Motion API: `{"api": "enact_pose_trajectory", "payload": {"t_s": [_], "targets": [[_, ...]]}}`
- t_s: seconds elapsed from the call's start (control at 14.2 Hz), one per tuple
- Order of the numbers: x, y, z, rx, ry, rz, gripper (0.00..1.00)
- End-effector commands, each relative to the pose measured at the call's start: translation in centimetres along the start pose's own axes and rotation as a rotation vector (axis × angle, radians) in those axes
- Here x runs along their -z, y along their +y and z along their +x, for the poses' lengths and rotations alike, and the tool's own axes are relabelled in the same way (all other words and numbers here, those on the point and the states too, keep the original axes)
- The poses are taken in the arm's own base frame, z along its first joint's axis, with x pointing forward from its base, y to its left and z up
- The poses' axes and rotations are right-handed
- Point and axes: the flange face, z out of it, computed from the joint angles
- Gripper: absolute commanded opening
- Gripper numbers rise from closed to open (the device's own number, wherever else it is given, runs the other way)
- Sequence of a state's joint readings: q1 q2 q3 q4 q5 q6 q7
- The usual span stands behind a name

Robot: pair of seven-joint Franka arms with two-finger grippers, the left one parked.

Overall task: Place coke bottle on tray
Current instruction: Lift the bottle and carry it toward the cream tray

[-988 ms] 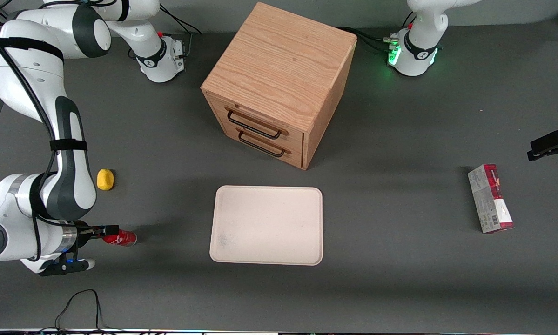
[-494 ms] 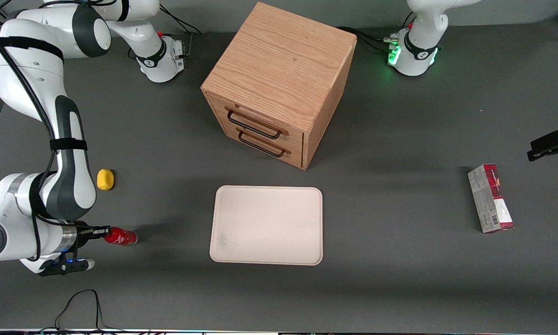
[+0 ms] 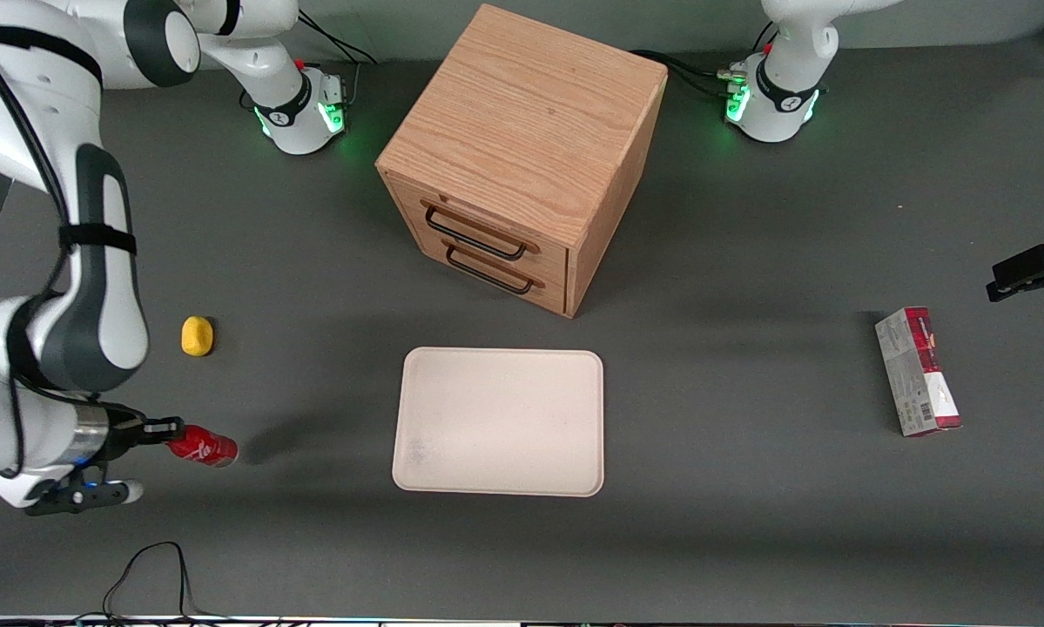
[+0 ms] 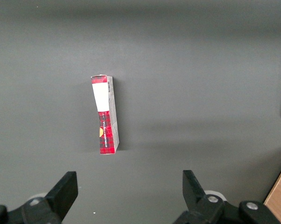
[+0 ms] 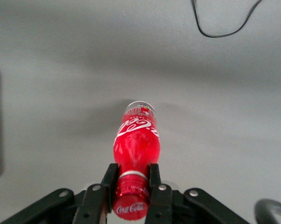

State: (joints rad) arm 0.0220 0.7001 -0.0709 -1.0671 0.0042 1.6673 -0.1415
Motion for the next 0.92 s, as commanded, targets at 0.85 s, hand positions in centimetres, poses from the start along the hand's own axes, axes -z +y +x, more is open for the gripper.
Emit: {"api": "enact_pose_trajectory", "payload": {"t_s": [0.85], "targets": [[22.6,-5.5,-12.0,0.133,0.05,0.022,0.0]]}}
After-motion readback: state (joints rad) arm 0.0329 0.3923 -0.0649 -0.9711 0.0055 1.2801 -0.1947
